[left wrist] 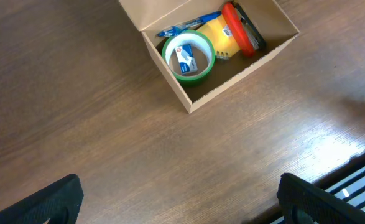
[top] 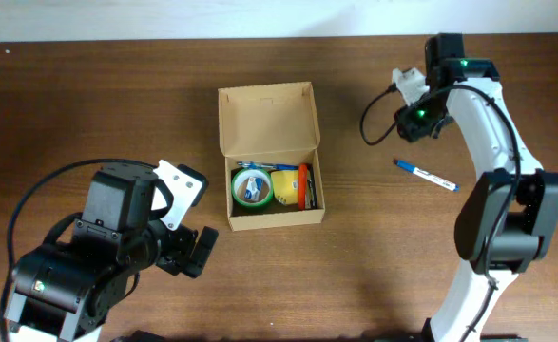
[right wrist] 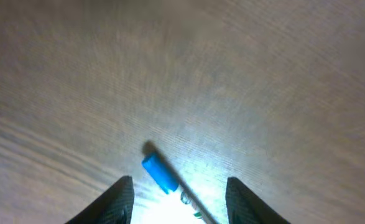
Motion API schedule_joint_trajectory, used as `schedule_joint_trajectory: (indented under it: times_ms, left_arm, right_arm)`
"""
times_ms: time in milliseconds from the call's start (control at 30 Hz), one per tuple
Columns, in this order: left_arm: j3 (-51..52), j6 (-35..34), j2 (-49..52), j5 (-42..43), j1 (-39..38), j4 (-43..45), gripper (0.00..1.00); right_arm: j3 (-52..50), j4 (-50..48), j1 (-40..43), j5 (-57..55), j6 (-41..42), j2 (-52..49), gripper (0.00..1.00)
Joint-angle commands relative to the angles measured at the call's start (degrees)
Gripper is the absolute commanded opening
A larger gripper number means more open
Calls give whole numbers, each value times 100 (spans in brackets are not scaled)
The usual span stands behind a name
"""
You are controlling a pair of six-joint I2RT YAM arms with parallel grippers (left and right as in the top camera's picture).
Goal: Pack container
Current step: 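Raise the right gripper and move it right over the white marker, then lower the right gripper and grasp the blue-capped white marker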
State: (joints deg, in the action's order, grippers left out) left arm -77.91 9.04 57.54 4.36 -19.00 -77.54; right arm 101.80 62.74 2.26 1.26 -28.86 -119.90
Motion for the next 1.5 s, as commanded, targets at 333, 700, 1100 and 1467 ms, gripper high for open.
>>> schedule_joint_trajectory:
  times_ms: [333, 700, 1100, 1467]
  left_arm:
    - [-101, 94, 0, 81, -7, 13, 100]
    - [-101, 94, 0, 81, -7, 13, 100]
    - [-101, 94, 0, 81, -7, 13, 100]
    - [-101, 94, 0, 81, -7, 13, 100]
  right_arm:
    - [-544, 350, 160, -2, -374, -46, 52]
    - [-1729, -588, 520, 168, -378, 951, 59]
    - [-2354, -1335, 553, 170, -378, 990, 61]
    - [-2907, -2068, 553, 103, -422, 988, 61]
